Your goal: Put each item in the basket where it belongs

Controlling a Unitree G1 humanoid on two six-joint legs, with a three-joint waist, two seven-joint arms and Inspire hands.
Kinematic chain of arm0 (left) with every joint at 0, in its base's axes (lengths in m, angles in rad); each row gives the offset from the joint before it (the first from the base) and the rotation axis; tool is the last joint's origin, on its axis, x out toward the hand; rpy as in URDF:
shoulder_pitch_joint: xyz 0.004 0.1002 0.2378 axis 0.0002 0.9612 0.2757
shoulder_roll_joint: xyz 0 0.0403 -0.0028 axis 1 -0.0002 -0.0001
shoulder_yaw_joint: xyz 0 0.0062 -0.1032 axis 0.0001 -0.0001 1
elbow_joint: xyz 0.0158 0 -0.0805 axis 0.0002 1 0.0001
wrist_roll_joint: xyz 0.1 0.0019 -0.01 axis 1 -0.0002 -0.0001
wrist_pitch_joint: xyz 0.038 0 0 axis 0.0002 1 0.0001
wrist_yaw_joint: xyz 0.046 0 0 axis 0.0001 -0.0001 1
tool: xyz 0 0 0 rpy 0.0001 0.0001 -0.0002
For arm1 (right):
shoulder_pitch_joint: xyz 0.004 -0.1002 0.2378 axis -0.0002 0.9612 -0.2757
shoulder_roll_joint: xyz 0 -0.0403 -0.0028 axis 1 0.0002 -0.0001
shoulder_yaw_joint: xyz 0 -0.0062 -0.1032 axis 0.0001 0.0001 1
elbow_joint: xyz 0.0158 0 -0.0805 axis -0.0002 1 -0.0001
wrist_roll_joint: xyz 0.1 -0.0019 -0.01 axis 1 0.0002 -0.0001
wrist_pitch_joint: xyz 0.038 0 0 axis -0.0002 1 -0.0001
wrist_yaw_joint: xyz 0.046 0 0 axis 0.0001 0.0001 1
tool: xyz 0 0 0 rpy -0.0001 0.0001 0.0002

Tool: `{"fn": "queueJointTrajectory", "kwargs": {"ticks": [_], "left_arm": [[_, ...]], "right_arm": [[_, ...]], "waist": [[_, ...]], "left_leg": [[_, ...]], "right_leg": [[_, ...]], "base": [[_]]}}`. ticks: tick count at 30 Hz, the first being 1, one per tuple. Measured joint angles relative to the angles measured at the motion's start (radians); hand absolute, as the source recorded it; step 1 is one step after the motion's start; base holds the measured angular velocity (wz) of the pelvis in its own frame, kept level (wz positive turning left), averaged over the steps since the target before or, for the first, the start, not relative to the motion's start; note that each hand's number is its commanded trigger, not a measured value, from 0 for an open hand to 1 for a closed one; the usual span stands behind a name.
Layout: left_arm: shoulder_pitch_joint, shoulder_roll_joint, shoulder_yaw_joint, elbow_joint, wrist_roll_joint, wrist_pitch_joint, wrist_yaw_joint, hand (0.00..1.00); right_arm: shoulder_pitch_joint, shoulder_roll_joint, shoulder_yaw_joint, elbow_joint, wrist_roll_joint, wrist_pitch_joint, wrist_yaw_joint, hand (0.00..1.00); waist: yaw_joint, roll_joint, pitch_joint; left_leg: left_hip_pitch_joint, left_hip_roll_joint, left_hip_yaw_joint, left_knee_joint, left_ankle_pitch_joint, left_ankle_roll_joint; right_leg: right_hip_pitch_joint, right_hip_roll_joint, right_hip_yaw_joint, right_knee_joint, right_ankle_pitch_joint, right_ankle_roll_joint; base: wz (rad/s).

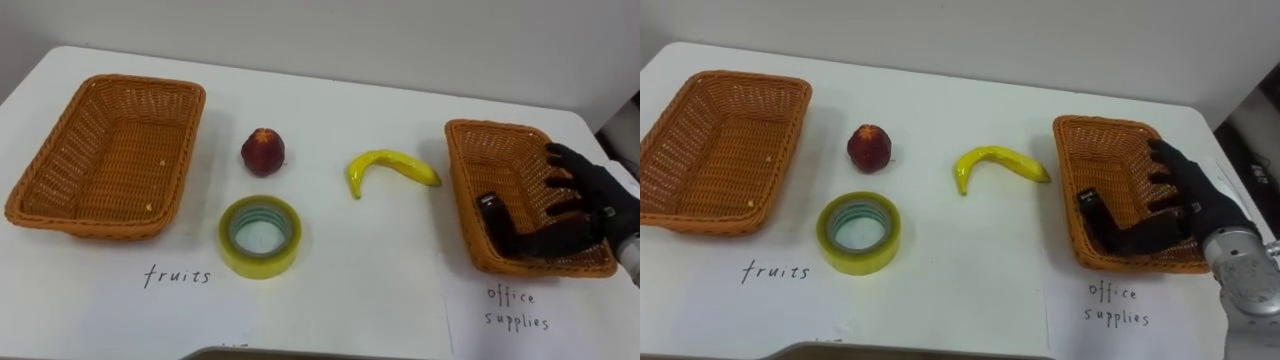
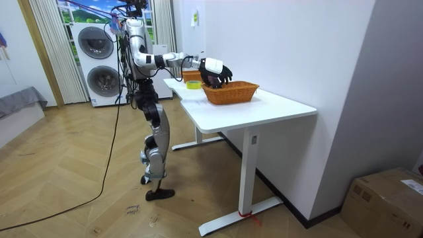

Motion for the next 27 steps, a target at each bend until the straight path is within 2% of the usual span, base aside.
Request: {"fn": "queueJointTrajectory", "kwargs": {"ticks": [16,21,27], "left_arm": [[0.000,0.000,-0.002,0.001,-0.001,0.000,-0.001,0.00],[-0.005,0.000,-0.003,0.020,-0.011,-0.009,0.001,0.00],[-0.008,-0.002,-0.003,0.018,-0.021,-0.017,0.001,0.00]], "right_arm": [[0.000,0.000,0.000,0.000,0.004,0.000,0.009,0.00],[-0.001,0.000,-0.001,0.000,0.088,0.000,0.006,0.00],[-0.053,0.000,-0.001,-0.014,0.154,-0.001,-0.036,0.00]], "waist": [[0.001,0.002,0.0013],[-0.003,0.003,0.0012],[0.000,0.007,0.0016]], "left_leg": [[0.001,0.001,0.000,-0.003,0.000,0.000],[0.003,0.003,-0.001,-0.004,0.000,0.000],[0.003,0.003,-0.002,-0.001,0.000,0.000]], "right_leg": [[0.001,0.000,0.000,0.000,0.000,0.000],[0.004,0.000,-0.003,0.000,0.000,0.000],[0.006,-0.001,-0.006,0.001,0.000,0.000]], "base": [[0.00],[0.00],[0.00]]}}
